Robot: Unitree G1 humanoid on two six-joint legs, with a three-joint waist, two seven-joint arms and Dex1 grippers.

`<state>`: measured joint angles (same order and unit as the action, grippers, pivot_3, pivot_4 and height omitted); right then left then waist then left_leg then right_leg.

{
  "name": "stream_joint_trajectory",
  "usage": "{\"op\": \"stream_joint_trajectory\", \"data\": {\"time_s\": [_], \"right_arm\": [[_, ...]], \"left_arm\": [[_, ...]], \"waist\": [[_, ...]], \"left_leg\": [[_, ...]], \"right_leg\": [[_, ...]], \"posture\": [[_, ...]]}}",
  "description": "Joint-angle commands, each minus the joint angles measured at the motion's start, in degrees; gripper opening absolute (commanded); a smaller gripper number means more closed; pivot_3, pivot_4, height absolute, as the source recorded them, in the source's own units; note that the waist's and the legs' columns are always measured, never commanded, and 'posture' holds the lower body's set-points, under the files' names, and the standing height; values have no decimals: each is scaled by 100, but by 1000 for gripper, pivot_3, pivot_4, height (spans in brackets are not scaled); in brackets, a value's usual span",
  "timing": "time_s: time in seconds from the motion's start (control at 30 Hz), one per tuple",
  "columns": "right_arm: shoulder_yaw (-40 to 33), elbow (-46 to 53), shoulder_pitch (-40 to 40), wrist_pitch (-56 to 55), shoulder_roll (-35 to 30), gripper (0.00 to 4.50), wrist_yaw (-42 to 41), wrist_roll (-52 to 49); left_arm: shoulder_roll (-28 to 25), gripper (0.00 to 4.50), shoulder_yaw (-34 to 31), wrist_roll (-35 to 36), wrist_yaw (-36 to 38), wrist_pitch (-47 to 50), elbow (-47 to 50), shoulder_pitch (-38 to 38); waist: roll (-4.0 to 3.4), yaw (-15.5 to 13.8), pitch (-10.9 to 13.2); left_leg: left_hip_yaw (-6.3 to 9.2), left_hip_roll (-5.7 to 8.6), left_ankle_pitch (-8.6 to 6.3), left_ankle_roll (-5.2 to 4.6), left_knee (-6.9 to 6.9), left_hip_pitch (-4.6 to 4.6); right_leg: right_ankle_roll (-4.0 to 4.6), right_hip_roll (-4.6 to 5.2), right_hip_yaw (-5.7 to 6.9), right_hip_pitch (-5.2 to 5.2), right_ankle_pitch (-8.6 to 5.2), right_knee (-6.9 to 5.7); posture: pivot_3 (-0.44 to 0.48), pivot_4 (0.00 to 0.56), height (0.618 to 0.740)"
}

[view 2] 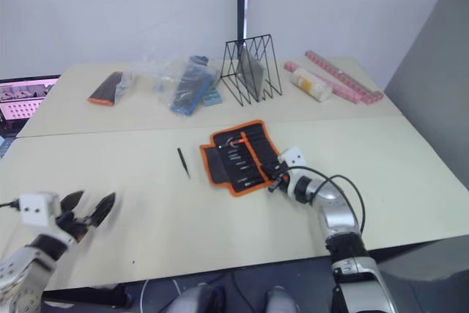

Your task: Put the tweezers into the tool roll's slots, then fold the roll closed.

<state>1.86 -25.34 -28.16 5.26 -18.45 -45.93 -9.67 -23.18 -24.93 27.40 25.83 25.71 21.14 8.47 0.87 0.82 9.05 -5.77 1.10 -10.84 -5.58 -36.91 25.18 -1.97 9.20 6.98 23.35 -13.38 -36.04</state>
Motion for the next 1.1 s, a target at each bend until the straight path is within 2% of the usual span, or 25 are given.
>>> {"op": "stream_joint_trajectory", "data": {"time_s": [0.03, 0.23, 0.53, 0.67, 0.83, 0.93, 1.1], "right_arm": [[265, -18, 173, 139, 72, 0, -99, 108], [225, 138, 274, 176, 51, 0, -17, 95], [157, 402, 420, 290, -12, 0, 102, 66], [155, 453, 439, 327, -23, 0, 119, 60], [136, 503, 454, 348, -42, 0, 130, 49], [115, 546, 475, 385, -42, 0, 137, 22], [83, 613, 520, 448, -52, 0, 165, -24]], "left_arm": [[-3, 4485, 310, 115, -364, 518, 351, -346], [281, 4485, 931, 104, -1139, 1501, 246, -1466], [787, 4485, 2055, -862, -2404, 2458, -60, -2316], [1126, 4485, 2262, -1172, -2707, 2544, -389, -2716], [1270, 4485, 2405, -1453, -2905, 2832, -761, -3053], [1337, 3661, 2411, -1489, -2923, 3199, -816, -3080], [1472, 2044, 2338, -1574, -2988, 3552, -761, -3000]], "waist": [[1, 22, -1], [2, -11, -1], [2, -59, 0], [3, -89, 0], [3, -91, 0], [3, -101, -1], [0, -120, -2]], "left_leg": [[-2, 0, 19, 31, 0, 0], [-4, -3, 27, 41, 3, -1], [-5, -3, 27, 40, 3, -1], [-4, -5, 28, 42, 2, -1], [-5, -7, 28, 42, 2, -1], [-5, -7, 28, 42, 2, 0], [-4, -6, 28, 42, 2, -1]], "right_leg": [[-1, -3, 2, 2, 1, -2], [-1, -14, 8, -8, 1, -6], [-2, -46, 2, -22, 0, -7], [-2, -46, 2, -19, 1, -5], [-2, -44, 0, -21, 2, -7], [-2, -45, 1, -21, 2, -7], [-2, -27, 1, -19, 1, -5]], "posture": [[0, 150, 704], [0, 150, 704], [0, 150, 704], [0, 150, 704], [0, 150, 704], [0, 150, 704], [0, 150, 704]]}}
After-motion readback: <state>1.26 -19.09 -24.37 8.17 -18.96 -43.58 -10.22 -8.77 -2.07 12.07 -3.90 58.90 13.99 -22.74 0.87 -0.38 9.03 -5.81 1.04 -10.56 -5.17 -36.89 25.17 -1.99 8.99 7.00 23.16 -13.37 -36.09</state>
